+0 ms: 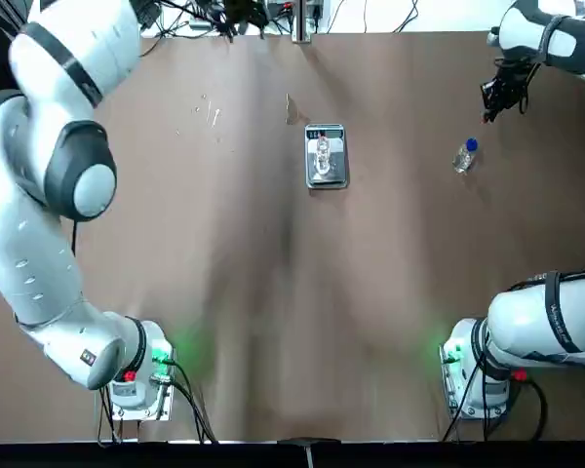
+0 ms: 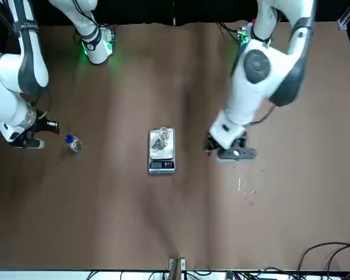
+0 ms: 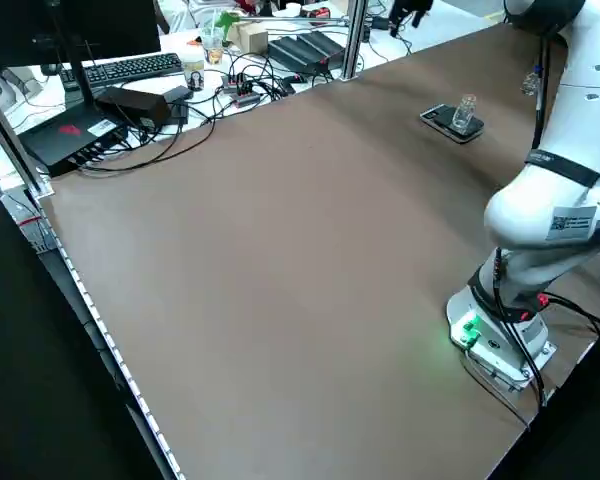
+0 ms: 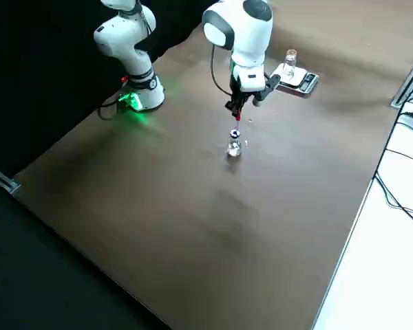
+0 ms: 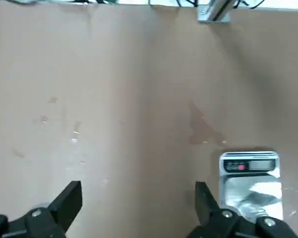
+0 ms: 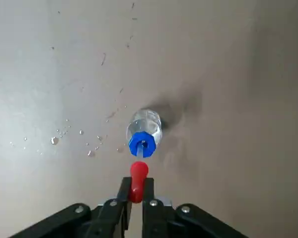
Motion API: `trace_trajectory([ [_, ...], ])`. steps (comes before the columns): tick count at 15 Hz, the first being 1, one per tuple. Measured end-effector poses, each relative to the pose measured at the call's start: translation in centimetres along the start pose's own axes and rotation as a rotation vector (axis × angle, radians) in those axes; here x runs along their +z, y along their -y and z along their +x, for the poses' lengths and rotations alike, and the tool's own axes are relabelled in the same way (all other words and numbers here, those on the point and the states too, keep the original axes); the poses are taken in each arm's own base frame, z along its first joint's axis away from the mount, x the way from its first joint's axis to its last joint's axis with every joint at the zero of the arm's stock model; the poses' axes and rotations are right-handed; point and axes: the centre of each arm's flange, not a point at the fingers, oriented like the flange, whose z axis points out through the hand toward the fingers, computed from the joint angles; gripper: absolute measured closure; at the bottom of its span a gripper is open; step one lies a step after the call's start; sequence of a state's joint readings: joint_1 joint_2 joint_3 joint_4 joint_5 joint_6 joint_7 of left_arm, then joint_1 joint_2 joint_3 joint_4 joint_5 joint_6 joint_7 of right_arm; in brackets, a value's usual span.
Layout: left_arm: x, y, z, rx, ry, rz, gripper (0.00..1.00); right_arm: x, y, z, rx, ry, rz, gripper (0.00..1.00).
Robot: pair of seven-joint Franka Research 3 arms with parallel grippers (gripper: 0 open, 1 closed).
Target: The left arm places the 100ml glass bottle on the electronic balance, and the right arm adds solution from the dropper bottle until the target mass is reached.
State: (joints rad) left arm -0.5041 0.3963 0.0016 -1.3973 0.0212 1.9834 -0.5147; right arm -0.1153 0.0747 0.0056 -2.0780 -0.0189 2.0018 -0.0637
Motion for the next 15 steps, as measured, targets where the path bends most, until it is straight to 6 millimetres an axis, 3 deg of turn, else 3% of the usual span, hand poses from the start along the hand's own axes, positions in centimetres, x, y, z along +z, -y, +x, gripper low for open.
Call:
trace_trajectory([
  [3,-1.2,5.3,1.7,0.09,0.036,0.031,0.0,-2.5,0.0,0.0,0.001,0.008,0.0,0.87],
  [5,-1.9,7.6,2.1,0.138,0.059,0.042,0.0,-3.6,-0.1,0.0,0.001,0.005,0.0,0.87],
  [11,-5.3,11.0,2.0,0.214,0.084,0.053,0.0,-5.3,-0.1,0.4,0.002,-0.015,-0.002,0.87],
  [15,-9.7,14.7,1.1,0.248,0.111,0.061,0.0,-6.8,0.2,0.6,-0.004,-0.023,-0.004,0.87],
])
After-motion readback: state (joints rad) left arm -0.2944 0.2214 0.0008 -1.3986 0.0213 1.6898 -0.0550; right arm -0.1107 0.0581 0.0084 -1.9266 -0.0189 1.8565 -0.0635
